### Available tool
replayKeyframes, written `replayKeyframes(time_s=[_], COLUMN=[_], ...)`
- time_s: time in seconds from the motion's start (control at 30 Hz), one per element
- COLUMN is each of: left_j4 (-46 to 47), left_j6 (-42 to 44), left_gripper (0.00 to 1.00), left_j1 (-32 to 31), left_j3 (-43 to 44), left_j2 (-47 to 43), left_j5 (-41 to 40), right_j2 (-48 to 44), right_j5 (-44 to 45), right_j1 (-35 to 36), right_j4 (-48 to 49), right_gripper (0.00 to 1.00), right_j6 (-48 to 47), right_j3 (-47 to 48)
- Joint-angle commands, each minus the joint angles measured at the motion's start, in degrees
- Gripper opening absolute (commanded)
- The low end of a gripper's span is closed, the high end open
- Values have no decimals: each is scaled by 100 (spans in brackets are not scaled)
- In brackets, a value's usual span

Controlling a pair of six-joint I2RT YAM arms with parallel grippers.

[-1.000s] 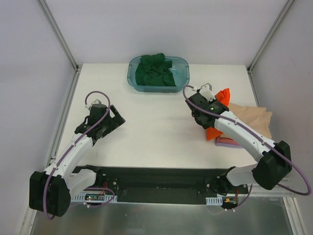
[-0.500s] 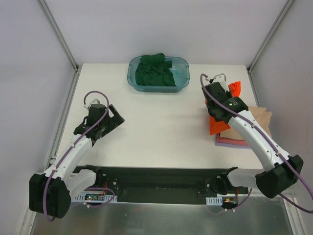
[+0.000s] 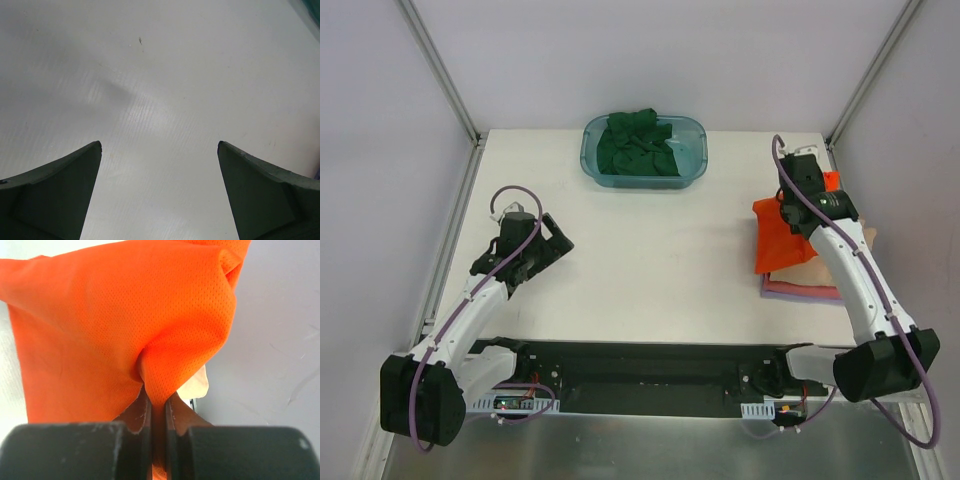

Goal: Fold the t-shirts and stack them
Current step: Put the neatly folded tshirt into the corner of the board with the right arm

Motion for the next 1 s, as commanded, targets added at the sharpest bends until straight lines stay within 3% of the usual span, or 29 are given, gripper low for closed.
replayKeyframes(time_s=[0.0, 0.27, 0.33, 0.43, 0.77, 0.8, 0.83, 0.87, 0.9, 0.97], left_j4=[16, 16, 16, 16, 8, 8, 16, 8, 16, 8], left_j6=[86, 113, 112, 104, 130, 147, 148, 148, 148, 148], left_gripper=[99, 99, 99, 99, 99, 99, 99, 99, 99, 99], left_j1=[85, 129, 138, 147, 147, 147, 147, 147, 147, 147], left_j3=[-6, -24, -15, -24, -41, -33, -33, -41, -41, -33], left_j2=[-4, -22, -22, -13, -83, -101, -92, -101, -101, -84], left_j5=[-24, -33, -42, -138, -174, -165, -156, -156, -156, -156], right_j2=[190, 840, 955, 1060, 1491, 1509, 1526, 1544, 1544, 1483], right_j5=[-372, -470, -487, -487, -92, -100, -92, -66, -22, 5], right_j1=[-508, -1476, -1598, -1687, -2074, -2100, -2118, -2118, -2118, -2118], right_j4=[438, 966, 984, 1125, 1160, 1151, 1134, 1099, 1046, 949], right_gripper=[0, 1, 1, 11, 13, 20, 43, 82, 96, 96], right_j6=[-367, -367, -306, -201, 257, 266, 327, 432, 581, 845], right_j3=[-126, -293, -320, -443, -425, -408, -408, -399, -355, -285])
